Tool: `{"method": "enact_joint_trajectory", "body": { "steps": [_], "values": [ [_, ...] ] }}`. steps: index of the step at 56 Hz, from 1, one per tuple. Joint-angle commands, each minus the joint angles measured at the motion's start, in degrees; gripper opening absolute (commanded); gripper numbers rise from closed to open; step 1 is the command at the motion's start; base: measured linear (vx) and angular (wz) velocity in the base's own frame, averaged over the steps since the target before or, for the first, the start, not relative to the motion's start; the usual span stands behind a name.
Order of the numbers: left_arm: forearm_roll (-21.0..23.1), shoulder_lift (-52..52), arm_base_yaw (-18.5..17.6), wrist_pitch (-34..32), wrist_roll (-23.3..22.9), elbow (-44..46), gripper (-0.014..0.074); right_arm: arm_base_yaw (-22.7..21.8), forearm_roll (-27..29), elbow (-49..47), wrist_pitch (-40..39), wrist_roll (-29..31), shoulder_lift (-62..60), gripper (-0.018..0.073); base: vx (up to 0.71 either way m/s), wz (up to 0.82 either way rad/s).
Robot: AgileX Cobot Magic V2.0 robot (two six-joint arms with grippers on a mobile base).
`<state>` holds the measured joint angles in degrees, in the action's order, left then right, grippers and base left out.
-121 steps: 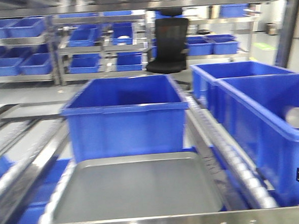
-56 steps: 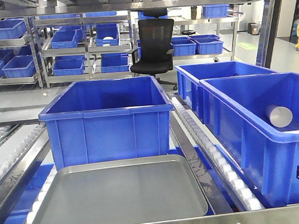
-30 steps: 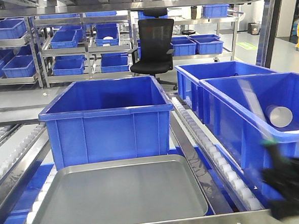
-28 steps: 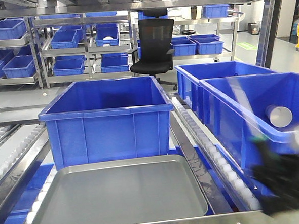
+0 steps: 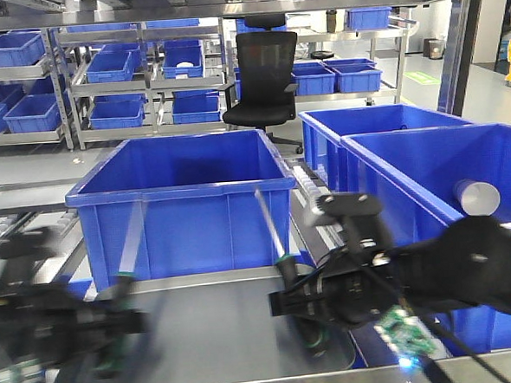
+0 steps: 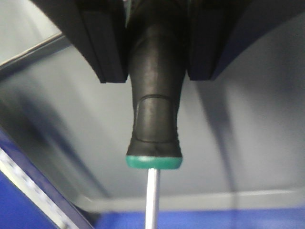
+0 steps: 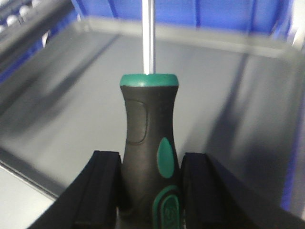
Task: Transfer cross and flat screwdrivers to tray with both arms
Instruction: 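Lay both screwdrivers on the tray and open both grippers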
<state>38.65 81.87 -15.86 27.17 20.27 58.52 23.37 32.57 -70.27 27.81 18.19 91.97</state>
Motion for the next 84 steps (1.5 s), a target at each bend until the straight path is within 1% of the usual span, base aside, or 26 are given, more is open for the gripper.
{"method": "enact_joint_trajectory", "body": {
  "steps": [1, 5, 8, 23, 33, 38, 43, 48, 52, 61, 65, 69, 72, 75, 77, 82, 84],
  "values": [
    [2.19, 2.16, -1.44, -3.33, -2.14, 4.28, 0.0003, -0.09, 1.45, -3.56, -2.32, -3.16, 0.37, -0.0008, 0.0, 0.0],
    [2.37, 4.88, -1.67, -3.51, -5.6, 4.97, 0.0003, -0.09, 1.39, -3.56, -2.73, -3.5, 2.01, -0.0008, 0.0, 0.0],
    [2.37, 6.16, -1.74, -3.9, -6.61, 5.23, 0.0003, -0.14, 1.39, -3.56, -3.25, -3.5, 3.03, -0.0008, 0.0, 0.0],
    [2.82, 8.75, -1.74, -7.94, -6.61, 5.31, 0.0012, -0.14, 1.32, -3.56, -8.38, -3.44, 5.35, -0.0004, 0.0, 0.0],
    [5.64, 8.74, -1.74, -8.15, -6.66, 5.31, 0.0043, -0.14, 0.96, -3.56, -13.16, -2.65, 5.42, 0.0015, 0.0, 0.0],
    [6.82, 8.74, -1.74, -8.47, -6.66, 5.31, 0.0069, -0.14, 0.96, -3.56, -13.21, -2.65, 5.42, 0.0036, 0.0, 0.0],
    [6.94, 8.74, -1.74, -8.46, -6.66, 5.31, 0.0105, -0.14, 0.96, -3.56, -13.21, -2.65, 5.42, 0.0082, 0.0, 0.0],
    [6.98, 8.74, -1.74, -8.34, -6.66, 5.31, 0.0158, -0.14, 0.96, -3.56, -13.14, -2.65, 5.42, 0.0165, 0.0, 0.0],
    [7.24, 8.74, -1.74, -8.01, -6.66, 5.31, 0.022, -0.14, 1.0, -3.56, -12.3, -2.65, 5.42, 0.0258, 0.0, 0.0],
    [7.24, 8.74, -1.74, -7.2, -6.61, 5.31, 0.0385, -0.14, 0.97, -3.56, -10.62, -2.77, 5.42, 0.0498, 0.0, 0.0],
    [7.24, 8.67, -1.74, -6.61, -6.45, 5.31, 0.0447, -0.14, 0.97, -3.56, -10.11, -2.65, 5.42, 0.0578, 0.0, 0.0],
    [7.24, 8.36, -1.74, -6.34, -6.43, 5.36, 0.0495, -0.14, 0.76, -3.56, -8.92, -2.39, 5.05, 0.0631, 0.0, 0.0],
    [6.99, 7.83, -1.69, -6.34, -6.22, 5.36, 0.0518, -0.14, 0.31, -3.56, -8.1, -1.94, 4.19, 0.0648, 0.0, 0.0],
    [6.44, 6.97, -1.69, -6.34, -5.7, 5.36, 0.0526, -0.14, -0.66, -3.56, -7.47, -1.5, 3.01, 0.0647, 0.0, 0.0],
    [5.89, 5.91, -1.69, -6.07, -4.56, 5.36, 0.0524, -0.14, -1.52, -3.56, -7.07, -1.5, 1.95, 0.0639, 0.0, 0.0],
    [2.78, 2.78, -1.69, -5.0, -1.05, 5.36, 0.0492, -0.42, -5.18, -3.56, -5.0, -1.5, -1.85, 0.0586, 0.0, 0.0],
    [0.88, 1.08, -1.69, -4.18, -0.19, 5.36, 0.0461, -0.73, -6.83, -3.56, -3.37, -1.56, -3.98, 0.0537, 0.0, 0.0]
  ]
}}
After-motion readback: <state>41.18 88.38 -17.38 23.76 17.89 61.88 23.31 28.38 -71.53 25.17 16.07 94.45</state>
